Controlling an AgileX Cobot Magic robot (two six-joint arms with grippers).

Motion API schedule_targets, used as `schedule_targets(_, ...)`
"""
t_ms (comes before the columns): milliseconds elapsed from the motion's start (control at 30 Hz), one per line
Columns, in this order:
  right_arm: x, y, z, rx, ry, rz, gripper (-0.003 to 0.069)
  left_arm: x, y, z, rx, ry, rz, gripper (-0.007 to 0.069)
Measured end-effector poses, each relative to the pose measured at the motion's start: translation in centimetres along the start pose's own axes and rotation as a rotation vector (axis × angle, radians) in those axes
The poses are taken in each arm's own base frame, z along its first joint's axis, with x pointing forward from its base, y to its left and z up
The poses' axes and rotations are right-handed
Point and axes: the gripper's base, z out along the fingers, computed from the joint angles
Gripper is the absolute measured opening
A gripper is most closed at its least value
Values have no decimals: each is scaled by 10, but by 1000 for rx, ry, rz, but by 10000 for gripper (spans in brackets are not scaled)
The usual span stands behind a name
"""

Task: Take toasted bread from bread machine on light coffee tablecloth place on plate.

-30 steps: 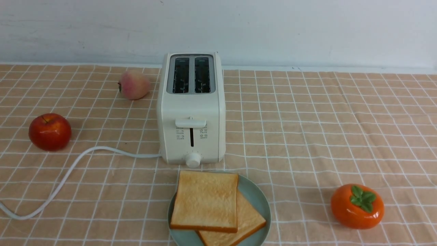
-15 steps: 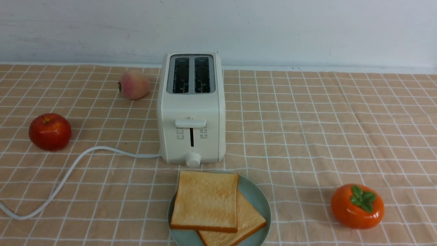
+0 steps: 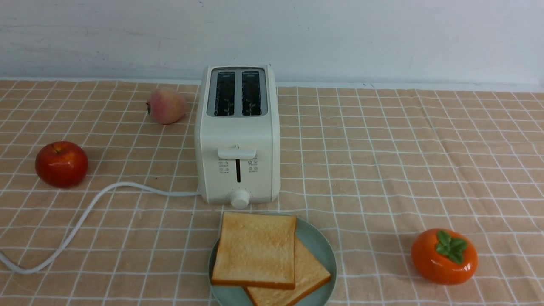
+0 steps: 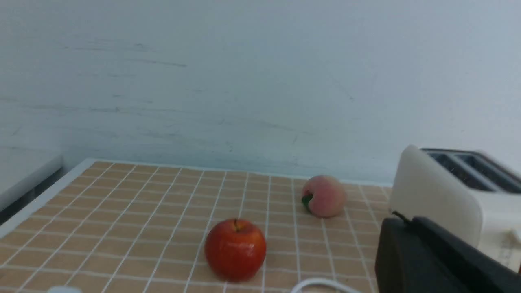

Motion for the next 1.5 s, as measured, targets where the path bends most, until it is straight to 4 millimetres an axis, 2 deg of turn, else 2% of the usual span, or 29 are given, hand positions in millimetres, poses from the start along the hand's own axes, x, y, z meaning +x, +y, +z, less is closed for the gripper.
schedule_targets(67,0,0,0,1,0,-2,47,33,6,-3,-26,20,4,-14)
schedule_targets(100,0,0,0,1,0,-2,47,39,7,-3,-31,37,5,-14)
schedule_targets(133,0,0,0,1,0,-2,48,61,11,-2,-49,92,0,-14)
schedule_targets(200,0,0,0,1,-1,-2,50,77,13,-3,-70,170,-20,-14)
schedule_targets(400,0,0,0,1,0,-2,57,101,17,-9,-123,410,-53,-14)
schedule_targets(1133,0,0,0,1,1,-2,85,101,17,-10,-125,418,-55,-14)
schedule_targets(1233,8,0,2,1,17,7,86,101,17,-10,-124,418,-56,-13)
schedule_targets(1500,15,-11,-24,158,-68,70,93,101,17,-10,-124,418,-56,-13)
